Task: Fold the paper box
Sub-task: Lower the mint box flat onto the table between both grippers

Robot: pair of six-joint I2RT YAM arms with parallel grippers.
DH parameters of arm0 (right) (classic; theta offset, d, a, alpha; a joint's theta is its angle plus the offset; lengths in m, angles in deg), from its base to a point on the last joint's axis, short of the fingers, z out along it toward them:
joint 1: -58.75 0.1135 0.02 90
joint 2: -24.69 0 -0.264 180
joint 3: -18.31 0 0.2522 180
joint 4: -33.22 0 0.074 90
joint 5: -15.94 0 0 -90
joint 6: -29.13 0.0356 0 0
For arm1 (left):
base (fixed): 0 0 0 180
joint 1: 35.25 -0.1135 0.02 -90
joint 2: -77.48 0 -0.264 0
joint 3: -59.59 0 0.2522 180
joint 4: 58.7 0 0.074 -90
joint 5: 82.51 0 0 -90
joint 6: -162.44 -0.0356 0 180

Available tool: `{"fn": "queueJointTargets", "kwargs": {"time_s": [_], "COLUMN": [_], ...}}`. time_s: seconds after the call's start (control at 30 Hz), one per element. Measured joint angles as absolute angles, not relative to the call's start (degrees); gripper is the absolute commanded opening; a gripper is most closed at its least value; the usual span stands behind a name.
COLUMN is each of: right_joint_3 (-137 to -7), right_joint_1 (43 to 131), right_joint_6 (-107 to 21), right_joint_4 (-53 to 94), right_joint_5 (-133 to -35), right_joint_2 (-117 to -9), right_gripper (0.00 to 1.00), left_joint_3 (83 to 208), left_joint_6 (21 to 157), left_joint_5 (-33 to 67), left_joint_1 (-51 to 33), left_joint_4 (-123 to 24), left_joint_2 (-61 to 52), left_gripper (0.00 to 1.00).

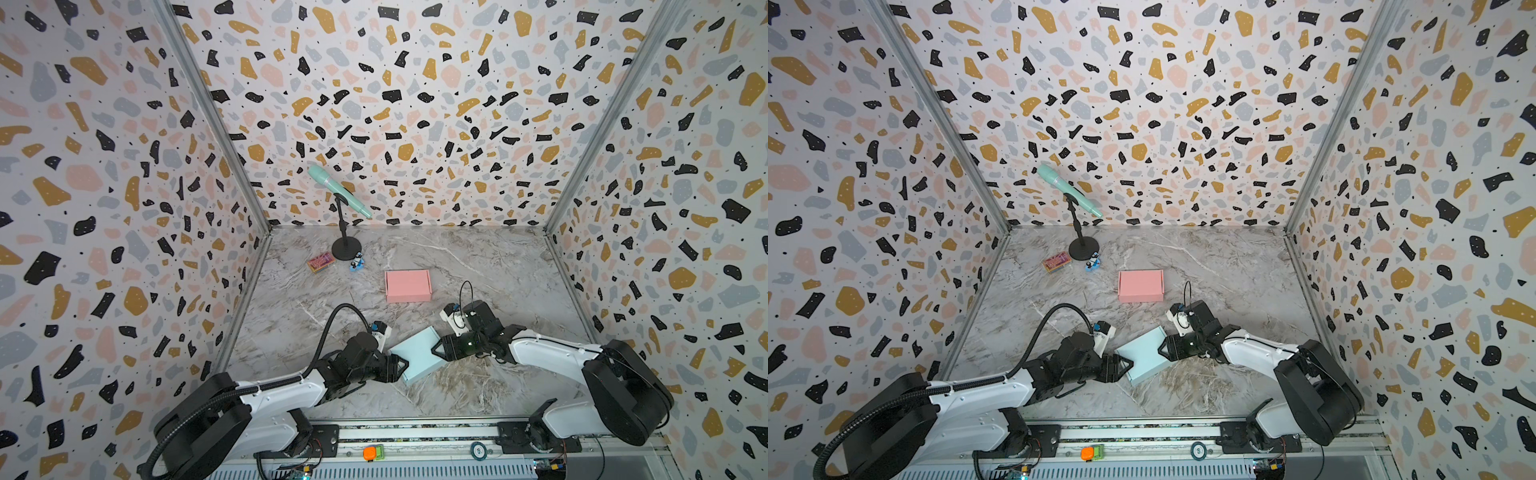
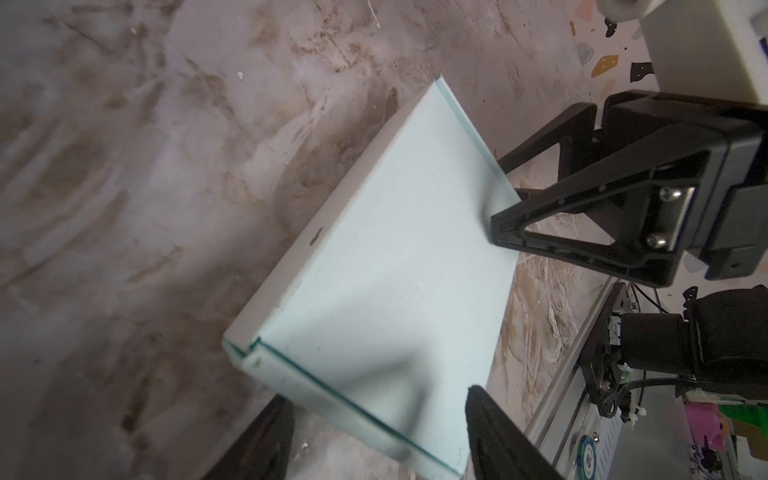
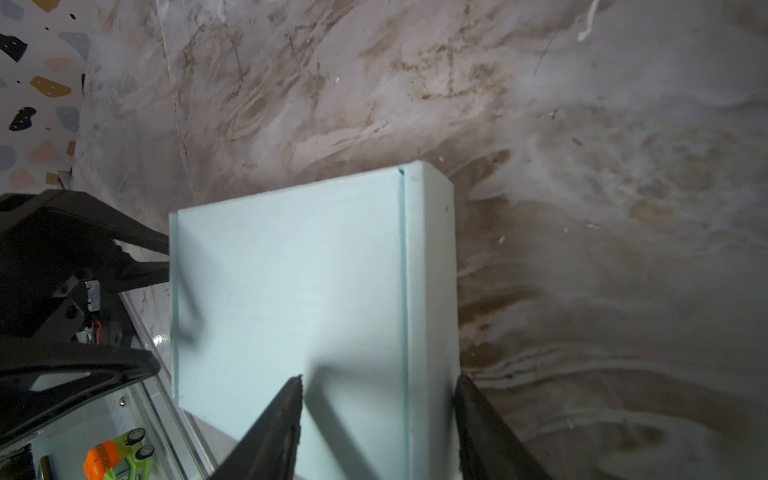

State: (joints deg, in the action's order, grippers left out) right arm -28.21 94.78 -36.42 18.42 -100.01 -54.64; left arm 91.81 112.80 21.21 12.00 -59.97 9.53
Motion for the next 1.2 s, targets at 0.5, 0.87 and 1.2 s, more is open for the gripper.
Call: {"fn": "queueJointTargets", "kwargs": {"time_s": [0.5, 0.87, 1.2], "right_joint_3": [-26.5, -29.7, -32.6], "right_joint_1": [95.9, 96.2, 96.2], "right_joint_6": [-32.7, -32.6, -32.0], "right_joint_4": [20.9, 22.7, 24.5], "right_joint_5": [-100.0, -100.0, -99.5], "right_joint_2": [-52.8, -58.4, -62.2], "right_gripper": [0.59, 0.59, 0.59], "left_joint_3": [97.3, 99.3, 99.3], "left_joint_6": [107.4, 105.3, 104.7], "left_joint_5": [24.3, 26.8, 27.6], "left_joint_1": [5.5, 0.7, -1.9], "left_joint_4": [-59.6, -60.6, -62.0], "left_joint_2": [2.7, -1.5, -2.7], "left_gripper": [0.65, 0.64, 0.63]}}
